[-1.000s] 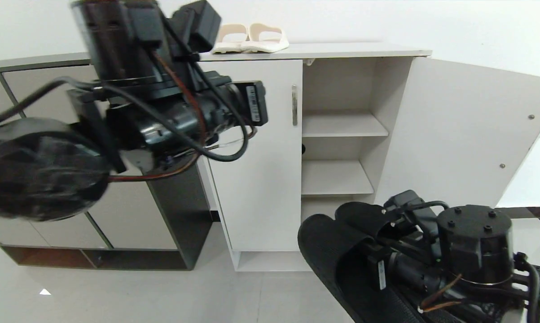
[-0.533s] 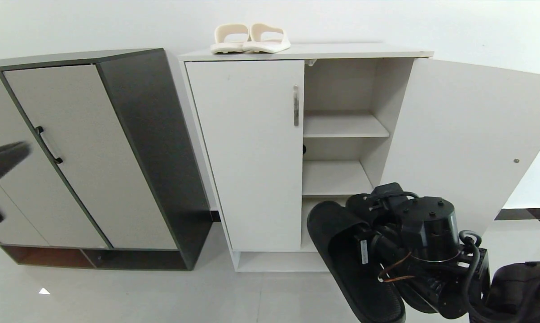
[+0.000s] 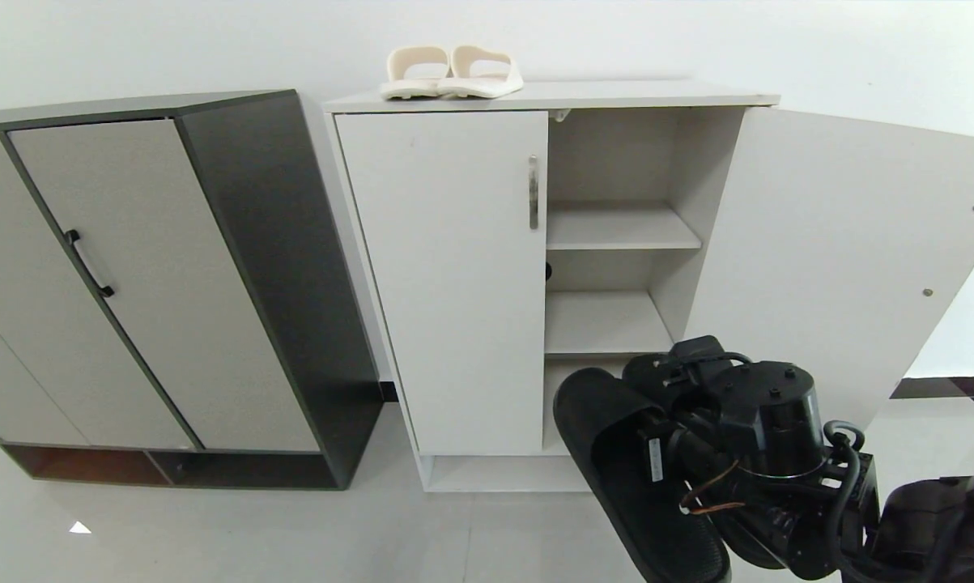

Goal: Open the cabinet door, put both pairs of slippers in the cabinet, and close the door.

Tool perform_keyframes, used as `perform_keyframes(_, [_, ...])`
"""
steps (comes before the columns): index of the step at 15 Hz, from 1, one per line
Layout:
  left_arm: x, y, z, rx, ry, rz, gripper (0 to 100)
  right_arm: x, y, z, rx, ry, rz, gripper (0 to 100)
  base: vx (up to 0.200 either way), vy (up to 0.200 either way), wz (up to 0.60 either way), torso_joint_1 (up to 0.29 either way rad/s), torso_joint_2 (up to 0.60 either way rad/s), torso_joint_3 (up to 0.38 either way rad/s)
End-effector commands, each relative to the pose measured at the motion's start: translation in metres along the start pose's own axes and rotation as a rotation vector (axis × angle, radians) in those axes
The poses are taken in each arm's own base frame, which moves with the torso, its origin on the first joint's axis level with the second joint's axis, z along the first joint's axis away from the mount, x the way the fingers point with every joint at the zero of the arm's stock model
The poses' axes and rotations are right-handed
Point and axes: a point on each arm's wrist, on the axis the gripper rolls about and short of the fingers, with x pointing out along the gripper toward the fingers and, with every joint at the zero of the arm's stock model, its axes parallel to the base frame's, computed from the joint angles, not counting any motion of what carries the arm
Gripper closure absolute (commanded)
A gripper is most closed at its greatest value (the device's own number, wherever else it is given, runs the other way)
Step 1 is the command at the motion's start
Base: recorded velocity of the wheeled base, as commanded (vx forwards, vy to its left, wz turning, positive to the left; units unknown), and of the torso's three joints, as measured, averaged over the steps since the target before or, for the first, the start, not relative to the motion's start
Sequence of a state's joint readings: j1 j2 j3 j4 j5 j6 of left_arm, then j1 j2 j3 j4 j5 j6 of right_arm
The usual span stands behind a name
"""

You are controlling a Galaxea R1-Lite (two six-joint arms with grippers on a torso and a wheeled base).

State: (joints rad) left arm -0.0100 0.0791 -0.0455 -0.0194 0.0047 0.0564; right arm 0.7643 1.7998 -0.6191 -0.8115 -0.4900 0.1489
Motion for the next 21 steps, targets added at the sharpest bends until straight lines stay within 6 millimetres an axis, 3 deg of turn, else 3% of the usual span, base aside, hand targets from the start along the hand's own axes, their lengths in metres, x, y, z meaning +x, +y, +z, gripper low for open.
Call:
perform_keyframes(1, [-0.003,-0.002,-0.016,-0.032,-0.014,-0.040,100,0.001,0.001,0.000,0.002,-0.005,0.001,100,0.000,0.000,0.00,0.000,0.00,0.000])
perform_keyframes(7, [-0.003,-0.002,-0.016,-0.055,-0.014,-0.034,100,0.010,0.014,0.004,0.008,-0.034,0.018,100,0.000,0.000,0.00,0.000,0.00,0.000])
perform_keyframes(10, [-0.003,-0.002,-0.016,-0.055,-0.014,-0.034,100,0.039,0.024,0.001,0.014,-0.040,-0.083,100,0.000,0.000,0.00,0.000,0.00,0.000])
perform_keyframes(16, [-0.003,-0.002,-0.016,-0.055,-0.014,-0.034,100,0.055,0.030,-0.008,0.017,-0.056,-0.150,100,0.000,-0.200,0.00,0.002,0.00,0.000])
perform_keyframes(21, [-0.003,-0.002,-0.016,-0.053,-0.014,-0.034,100,0.069,0.035,-0.020,0.004,-0.029,-0.153,100,0.000,0.000,0.00,0.000,0.00,0.000])
